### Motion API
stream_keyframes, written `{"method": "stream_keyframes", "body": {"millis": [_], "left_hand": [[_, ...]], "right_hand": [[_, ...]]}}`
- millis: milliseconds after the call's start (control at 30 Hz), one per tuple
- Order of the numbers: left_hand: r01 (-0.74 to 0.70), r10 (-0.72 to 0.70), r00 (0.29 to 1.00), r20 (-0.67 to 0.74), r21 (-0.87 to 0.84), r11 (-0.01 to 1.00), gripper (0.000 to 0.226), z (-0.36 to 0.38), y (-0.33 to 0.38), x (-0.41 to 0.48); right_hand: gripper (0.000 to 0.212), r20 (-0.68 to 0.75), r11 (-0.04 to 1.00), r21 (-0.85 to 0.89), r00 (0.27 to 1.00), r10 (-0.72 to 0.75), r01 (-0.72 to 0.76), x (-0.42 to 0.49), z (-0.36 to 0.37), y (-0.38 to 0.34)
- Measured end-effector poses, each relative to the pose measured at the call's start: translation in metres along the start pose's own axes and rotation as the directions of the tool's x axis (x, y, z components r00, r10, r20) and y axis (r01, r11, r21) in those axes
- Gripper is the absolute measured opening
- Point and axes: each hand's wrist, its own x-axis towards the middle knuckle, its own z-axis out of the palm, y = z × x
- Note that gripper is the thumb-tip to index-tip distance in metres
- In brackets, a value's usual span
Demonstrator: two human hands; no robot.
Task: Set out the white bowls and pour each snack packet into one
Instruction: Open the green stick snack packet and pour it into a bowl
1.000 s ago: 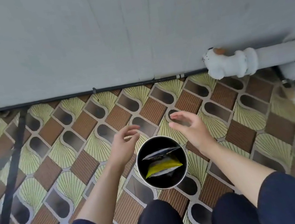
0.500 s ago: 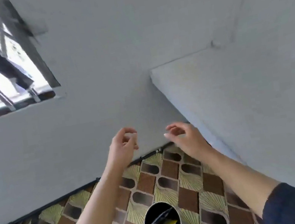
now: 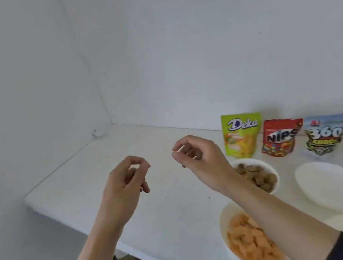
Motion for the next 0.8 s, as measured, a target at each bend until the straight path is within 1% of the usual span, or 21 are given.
{"method": "stream_keyframes", "body": {"millis": [100, 200, 300, 400, 500, 600, 700, 800], "left_hand": [[-0.027, 0.033, 0.993, 0.115, -0.052, 0.998, 0.014, 0.066, 0.021, 0.021], [-0.039, 0.052, 0.979, 0.198, -0.067, 0.997, 0.014, 0.124, 0.032, 0.044], [-0.04, 0.058, 0.971, 0.233, -0.081, 0.996, 0.013, 0.171, 0.04, 0.069], [-0.042, 0.062, 0.967, 0.248, -0.085, 0.995, 0.013, 0.206, 0.041, 0.103], [-0.041, 0.064, 0.967, 0.248, -0.096, 0.995, 0.013, 0.23, 0.039, 0.141], [-0.067, 0.081, 0.97, 0.23, -0.069, 0.995, 0.015, 0.247, 0.034, 0.18], [-0.139, 0.134, 0.975, 0.179, 0.014, 0.99, 0.007, 0.265, 0.026, 0.218], [-0.134, 0.115, 0.974, 0.196, 0.09, 0.987, 0.012, 0.282, 0.014, 0.246]], "right_hand": [[0.005, -0.144, 0.999, -0.038, 0.99, 0.01, -0.016, -0.005, -0.077, 0.016], [0.005, -0.238, 0.995, -0.094, 0.971, 0.019, -0.042, -0.009, -0.139, 0.032], [0.005, -0.302, 0.989, -0.135, 0.953, 0.02, -0.063, -0.003, -0.182, 0.049], [0.004, -0.351, 0.978, -0.18, 0.936, 0.039, -0.108, 0.016, -0.208, 0.068], [0.003, -0.37, 0.967, -0.22, 0.928, 0.04, -0.13, 0.045, -0.223, 0.084], [0.003, -0.385, 0.939, -0.306, 0.922, 0.025, -0.153, 0.078, -0.231, 0.102], [0.006, -0.361, 0.879, -0.443, 0.933, 0.004, -0.175, 0.113, -0.237, 0.125], [0.015, -0.304, 0.804, -0.555, 0.952, 0.04, -0.211, 0.142, -0.239, 0.15]]}}
